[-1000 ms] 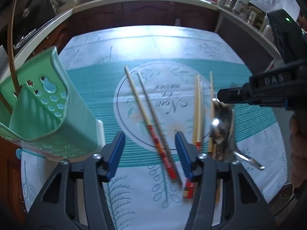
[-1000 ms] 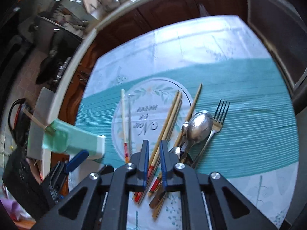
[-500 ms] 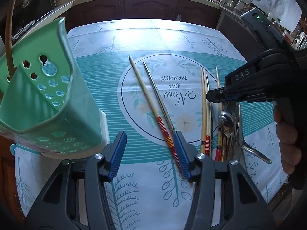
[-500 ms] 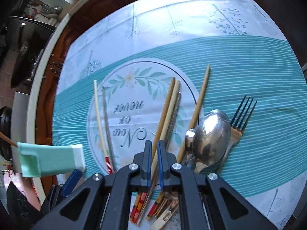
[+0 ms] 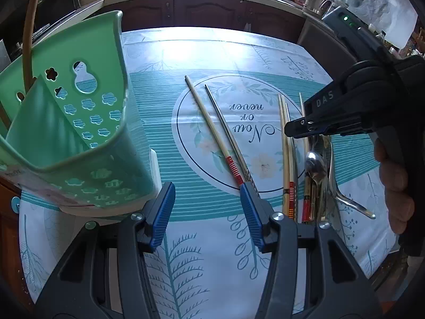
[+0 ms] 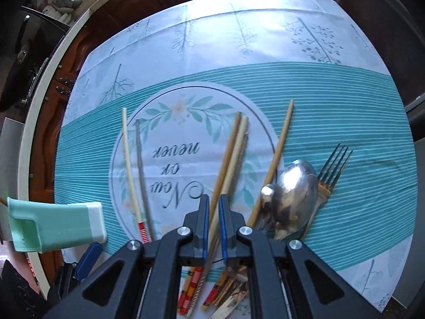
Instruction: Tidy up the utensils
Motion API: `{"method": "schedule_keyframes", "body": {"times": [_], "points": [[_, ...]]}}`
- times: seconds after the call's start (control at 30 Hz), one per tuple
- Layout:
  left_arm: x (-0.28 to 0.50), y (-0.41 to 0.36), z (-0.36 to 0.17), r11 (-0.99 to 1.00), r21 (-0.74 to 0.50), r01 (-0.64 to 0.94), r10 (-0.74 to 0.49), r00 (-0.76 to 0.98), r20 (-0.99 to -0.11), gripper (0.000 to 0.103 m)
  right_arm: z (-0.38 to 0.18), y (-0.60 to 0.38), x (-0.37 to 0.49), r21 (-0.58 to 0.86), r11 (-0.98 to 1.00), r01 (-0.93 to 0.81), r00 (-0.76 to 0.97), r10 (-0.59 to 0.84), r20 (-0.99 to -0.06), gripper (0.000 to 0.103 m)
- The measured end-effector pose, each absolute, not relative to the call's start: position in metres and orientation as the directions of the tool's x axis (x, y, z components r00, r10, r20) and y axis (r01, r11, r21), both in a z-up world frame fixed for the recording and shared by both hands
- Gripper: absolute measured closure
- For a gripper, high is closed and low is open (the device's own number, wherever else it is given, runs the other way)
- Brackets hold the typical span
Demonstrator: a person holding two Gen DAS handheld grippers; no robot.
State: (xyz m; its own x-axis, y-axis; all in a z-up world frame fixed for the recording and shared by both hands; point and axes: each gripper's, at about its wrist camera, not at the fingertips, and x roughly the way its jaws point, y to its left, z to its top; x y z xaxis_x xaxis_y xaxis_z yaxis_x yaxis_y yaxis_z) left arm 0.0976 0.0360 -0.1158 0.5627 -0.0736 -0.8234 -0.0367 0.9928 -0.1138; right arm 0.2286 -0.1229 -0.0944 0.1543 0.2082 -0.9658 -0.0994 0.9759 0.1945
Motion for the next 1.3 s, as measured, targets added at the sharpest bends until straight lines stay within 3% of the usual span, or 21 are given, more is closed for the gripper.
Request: {"method": "schedule_keyframes", "body": {"times": [0.93, 1.2, 1.3], "points": [[0.090, 0.046, -0.114, 0.991, -0.137, -0.009, -0.109, 0.553, -0.826, 0.055, -0.108, -0.121, 0.233, 0.133, 0.991, -0.013, 0.114, 0.134, -0.984, 0.099], [0.112, 0.033, -0.110, 0.994, -0.100, -0.048, -0.061, 0.521, -0.852, 0.050, -0.108, -0.087, 0.233, -0.035, 0.993, -0.112, 0.164, -0.016, -0.986, 0.095], [0.126, 0.026, -0.112, 0.994, -0.069, -0.082, -0.019, 0.491, -0.871, 0.050, -0.108, -0.083, 0.227, -0.036, 0.990, -0.137, 0.200, -0.009, -0.980, 0.096]]}}
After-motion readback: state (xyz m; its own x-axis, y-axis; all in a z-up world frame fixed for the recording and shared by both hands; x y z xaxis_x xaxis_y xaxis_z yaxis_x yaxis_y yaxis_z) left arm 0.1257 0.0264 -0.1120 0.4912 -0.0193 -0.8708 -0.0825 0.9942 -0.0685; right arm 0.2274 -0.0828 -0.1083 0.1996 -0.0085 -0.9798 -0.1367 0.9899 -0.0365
